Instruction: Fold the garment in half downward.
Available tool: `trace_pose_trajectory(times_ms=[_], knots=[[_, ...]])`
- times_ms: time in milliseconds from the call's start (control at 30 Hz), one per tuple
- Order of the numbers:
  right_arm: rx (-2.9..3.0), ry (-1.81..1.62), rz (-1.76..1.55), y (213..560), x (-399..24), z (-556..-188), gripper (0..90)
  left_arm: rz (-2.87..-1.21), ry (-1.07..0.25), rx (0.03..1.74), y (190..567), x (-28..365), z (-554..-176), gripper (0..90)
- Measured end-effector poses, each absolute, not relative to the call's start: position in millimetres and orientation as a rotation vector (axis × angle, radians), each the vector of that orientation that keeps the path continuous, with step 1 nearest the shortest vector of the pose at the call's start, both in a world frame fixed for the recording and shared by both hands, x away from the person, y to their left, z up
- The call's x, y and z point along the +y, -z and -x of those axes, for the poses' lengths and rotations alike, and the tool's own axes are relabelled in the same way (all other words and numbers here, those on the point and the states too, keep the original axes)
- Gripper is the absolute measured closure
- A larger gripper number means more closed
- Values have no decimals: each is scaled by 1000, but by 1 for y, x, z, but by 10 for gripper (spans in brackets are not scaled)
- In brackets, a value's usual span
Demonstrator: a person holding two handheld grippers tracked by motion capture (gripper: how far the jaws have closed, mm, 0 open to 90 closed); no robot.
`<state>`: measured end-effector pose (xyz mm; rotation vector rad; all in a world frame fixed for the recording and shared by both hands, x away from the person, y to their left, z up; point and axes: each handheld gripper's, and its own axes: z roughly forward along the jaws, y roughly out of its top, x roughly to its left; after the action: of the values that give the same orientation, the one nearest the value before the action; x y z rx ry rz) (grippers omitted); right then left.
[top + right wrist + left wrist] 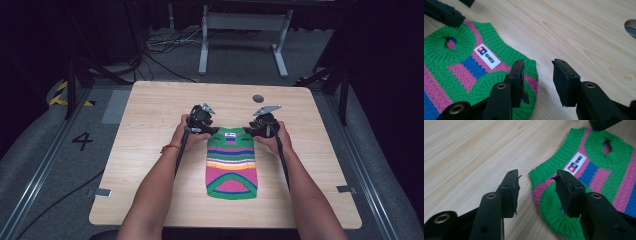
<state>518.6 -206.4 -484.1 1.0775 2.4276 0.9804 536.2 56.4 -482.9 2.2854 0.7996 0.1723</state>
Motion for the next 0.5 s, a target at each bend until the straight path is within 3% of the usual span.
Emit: trace_pose_trajectory(times_ms=[367, 500], knots=[[2456, -965, -1144, 498, -204, -530, 628, -2317, -127, 808, 495, 49, -544, 568], [2484, -989, -1158, 499, -206, -531, 720, -2286, -89, 817, 499, 49, -543, 617]])
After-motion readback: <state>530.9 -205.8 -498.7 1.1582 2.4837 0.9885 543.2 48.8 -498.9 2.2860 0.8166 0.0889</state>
